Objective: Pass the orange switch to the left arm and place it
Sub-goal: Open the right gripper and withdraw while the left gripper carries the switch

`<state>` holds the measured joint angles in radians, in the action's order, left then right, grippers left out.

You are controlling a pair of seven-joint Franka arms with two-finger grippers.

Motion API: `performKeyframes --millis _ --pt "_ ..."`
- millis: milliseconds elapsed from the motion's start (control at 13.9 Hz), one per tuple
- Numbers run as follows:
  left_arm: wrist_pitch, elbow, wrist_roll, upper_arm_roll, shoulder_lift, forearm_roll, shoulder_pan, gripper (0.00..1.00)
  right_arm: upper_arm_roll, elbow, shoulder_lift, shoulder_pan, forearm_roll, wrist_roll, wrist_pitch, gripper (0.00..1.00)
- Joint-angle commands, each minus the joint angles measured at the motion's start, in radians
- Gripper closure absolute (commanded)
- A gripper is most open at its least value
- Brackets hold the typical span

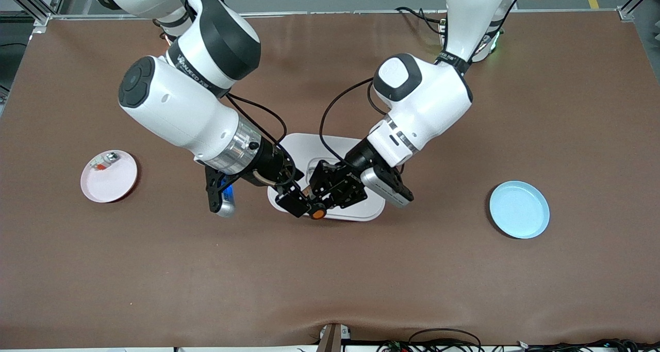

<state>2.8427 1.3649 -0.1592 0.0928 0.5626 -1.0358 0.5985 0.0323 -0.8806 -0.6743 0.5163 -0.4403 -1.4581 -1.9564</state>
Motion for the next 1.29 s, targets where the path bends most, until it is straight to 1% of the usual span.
performKeyframes --millis 0,216,431,503,647,791,935,1079,1222 --pt "0.007 0.023 -0.023 -0.001 -0.022 0.01 0.0 1.0 -0.003 0.012 0.015 -0.035 0.014 0.105 0.091 0.0" --pt "0.006 0.107 -0.06 -0.001 -0.076 0.011 -0.009 1.0 -0.005 0.012 0.039 -0.085 0.014 0.211 0.2 0.0" --pt "-0.005 0.235 -0.115 -0.001 -0.162 0.01 -0.025 1.0 -0.003 0.011 0.064 -0.143 0.015 0.345 0.324 0.0" --pt "-0.008 0.276 -0.138 -0.001 -0.191 0.01 -0.035 1.0 -0.002 0.009 0.07 -0.163 0.028 0.401 0.362 0.0" --pt "-0.051 0.345 -0.169 -0.002 -0.249 0.01 -0.055 1.0 -0.003 0.008 0.094 -0.206 0.081 0.543 0.457 0.0" --pt "-0.152 0.373 -0.183 -0.004 -0.289 0.01 -0.092 1.0 -0.003 0.006 0.111 -0.267 0.109 0.701 0.545 0.0" --pt "-0.288 0.382 -0.186 -0.007 -0.314 0.016 -0.155 1.0 -0.003 0.006 0.119 -0.344 0.127 0.857 0.617 0.0" --pt "-0.409 0.381 -0.183 -0.005 -0.343 0.106 -0.222 1.0 -0.003 0.005 0.134 -0.428 0.163 1.054 0.692 0.0" --pt "-0.544 0.376 -0.175 -0.007 -0.381 0.202 -0.284 1.0 -0.005 0.005 0.14 -0.492 0.218 1.203 0.729 0.0"
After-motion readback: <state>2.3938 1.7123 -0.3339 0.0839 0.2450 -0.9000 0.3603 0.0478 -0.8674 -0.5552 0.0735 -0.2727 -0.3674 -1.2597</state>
